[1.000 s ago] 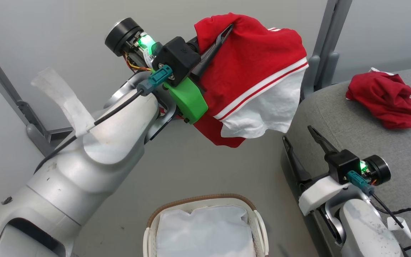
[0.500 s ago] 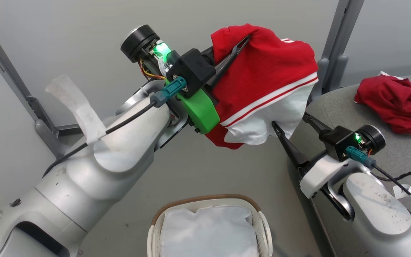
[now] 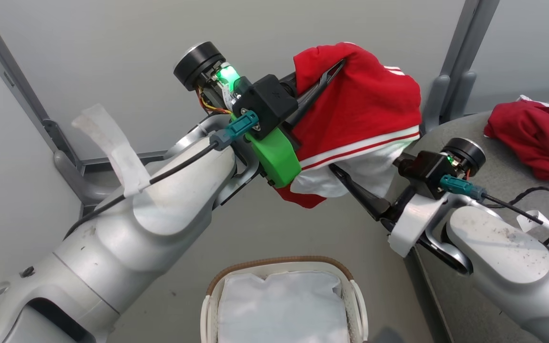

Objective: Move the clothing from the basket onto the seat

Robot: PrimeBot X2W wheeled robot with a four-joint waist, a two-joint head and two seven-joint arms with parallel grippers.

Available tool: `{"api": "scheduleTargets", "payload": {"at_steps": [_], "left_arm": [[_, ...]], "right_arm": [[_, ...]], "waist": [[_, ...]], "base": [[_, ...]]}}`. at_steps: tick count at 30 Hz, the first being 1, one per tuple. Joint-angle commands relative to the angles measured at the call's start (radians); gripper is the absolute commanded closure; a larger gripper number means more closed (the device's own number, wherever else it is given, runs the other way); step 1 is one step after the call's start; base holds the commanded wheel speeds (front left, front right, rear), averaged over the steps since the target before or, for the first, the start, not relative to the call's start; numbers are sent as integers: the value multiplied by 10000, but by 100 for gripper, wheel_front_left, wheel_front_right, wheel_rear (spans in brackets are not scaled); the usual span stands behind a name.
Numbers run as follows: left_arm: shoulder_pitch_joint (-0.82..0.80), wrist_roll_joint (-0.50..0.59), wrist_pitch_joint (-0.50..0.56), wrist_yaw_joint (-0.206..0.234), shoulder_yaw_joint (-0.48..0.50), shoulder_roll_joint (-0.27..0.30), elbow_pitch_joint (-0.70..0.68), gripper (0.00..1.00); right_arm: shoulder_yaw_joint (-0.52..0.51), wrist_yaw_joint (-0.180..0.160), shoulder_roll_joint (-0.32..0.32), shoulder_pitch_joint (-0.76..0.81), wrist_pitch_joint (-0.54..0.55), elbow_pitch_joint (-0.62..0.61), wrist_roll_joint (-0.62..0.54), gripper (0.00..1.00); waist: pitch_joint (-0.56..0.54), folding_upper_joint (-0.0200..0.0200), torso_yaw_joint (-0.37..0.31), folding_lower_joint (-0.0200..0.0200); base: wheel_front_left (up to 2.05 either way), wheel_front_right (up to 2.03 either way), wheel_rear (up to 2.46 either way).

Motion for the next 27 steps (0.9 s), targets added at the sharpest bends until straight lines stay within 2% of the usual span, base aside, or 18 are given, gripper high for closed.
{"api": "scheduleTargets", "payload": {"at_steps": [1, 2, 3, 4, 5, 6, 7, 22, 23, 25, 26, 27], "left_arm": [[194, -134, -3, 24, -2, 40, 16, 100], [215, -145, -3, 24, -7, 43, 27, 100], [232, -172, -3, 24, -7, 47, 38, 100], [246, -197, -3, 24, -3, 53, 49, 100], [257, -229, -2, 24, 13, 65, 62, 100], [280, -243, -3, 24, 31, 76, 71, 100], [328, -262, -3, 24, 57, 88, 95, 100], [976, -549, -2, 24, 611, 245, 414, 100], [1102, -685, -2, 24, 683, 201, 409, 90], [1294, -882, 0, 24, 821, 163, 400, 58], [1365, -889, 0, 24, 853, 173, 387, 53], [1473, -861, 0, 24, 894, 193, 366, 18]], "right_arm": [[176, -14, -77, -225, -19, -75, 183, 0], [269, -14, -85, -304, -19, -85, 254, 0], [321, -14, -98, -394, -18, -91, 291, 42], [344, -14, -94, -461, -19, -114, 296, 57], [340, -14, -63, -506, -19, -151, 303, 82], [329, -14, -41, -517, -19, -167, 293, 97], [327, -14, -26, -507, -19, -185, 269, 100], [-314, -14, 33, -34, -19, -402, -119, 100], [-435, -14, 60, -6, -19, -426, -156, 100], [-588, -14, 114, 120, -19, -463, -221, 100], [-669, -14, 131, 169, -19, -472, -237, 100], [-751, -14, 140, 193, -19, -483, -247, 100]], "waist": [[23, 0, 12, 0], [33, 0, 15, 0], [44, 0, 18, 0], [53, 0, 19, 0], [64, 0, 18, 0], [72, 0, 19, 0], [82, 0, 17, 0], [210, 0, -119, 0], [218, 0, -131, 0], [234, 0, -152, 0], [243, 0, -160, 0], [255, 0, -167, 0]], "base": [[0, 0, 0], [0, 0, 0], [0, 0, 0], [0, 0, 0], [0, 0, 0], [0, 0, 0], [0, 0, 0], [0, 0, 0], [0, 0, 0], [0, 0, 0], [0, 0, 0], [0, 0, 0]]}}
